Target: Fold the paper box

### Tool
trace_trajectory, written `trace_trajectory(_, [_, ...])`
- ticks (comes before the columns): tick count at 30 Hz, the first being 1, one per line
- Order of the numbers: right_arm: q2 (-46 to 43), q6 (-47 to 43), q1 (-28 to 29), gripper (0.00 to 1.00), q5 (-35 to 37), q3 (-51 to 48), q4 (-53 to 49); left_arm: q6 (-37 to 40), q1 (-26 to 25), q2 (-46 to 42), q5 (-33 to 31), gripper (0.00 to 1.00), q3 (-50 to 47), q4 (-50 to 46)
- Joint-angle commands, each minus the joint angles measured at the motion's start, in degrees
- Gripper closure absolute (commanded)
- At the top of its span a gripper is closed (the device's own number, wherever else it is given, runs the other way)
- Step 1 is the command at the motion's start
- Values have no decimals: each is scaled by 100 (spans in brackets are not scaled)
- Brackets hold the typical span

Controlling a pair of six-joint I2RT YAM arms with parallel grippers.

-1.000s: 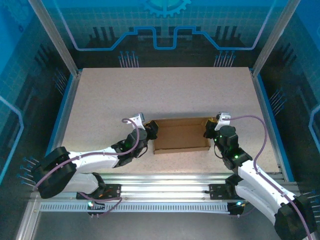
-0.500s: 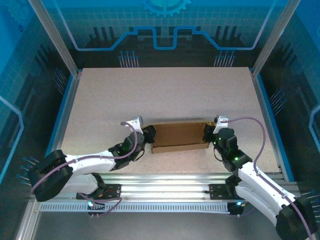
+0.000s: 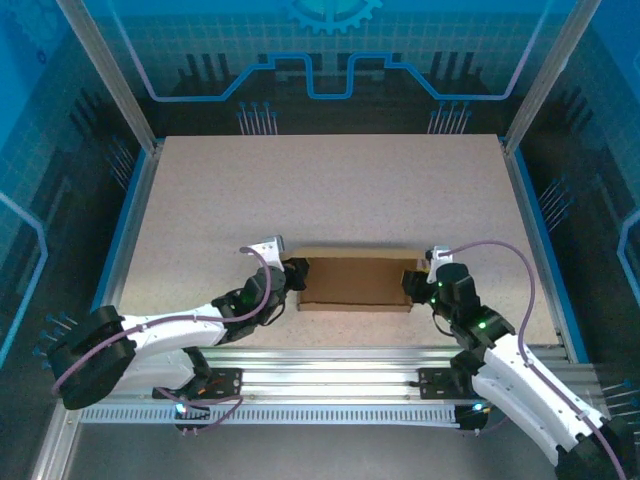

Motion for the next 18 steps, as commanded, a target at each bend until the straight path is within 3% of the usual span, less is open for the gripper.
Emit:
trace_trajectory(1, [-315,234,105,66,-420,329,-1030,-36,-57,-14,29,81,-114,-171])
trace_trajectory(8, [-665,75,109,54,-1476,750,-1838,-36,-57,76,50,81,-61,-180])
trace_trajectory(18, [-827,-3,114,44,-2132,1073,-2217,-35,-92,102,-125,82,-54,-374])
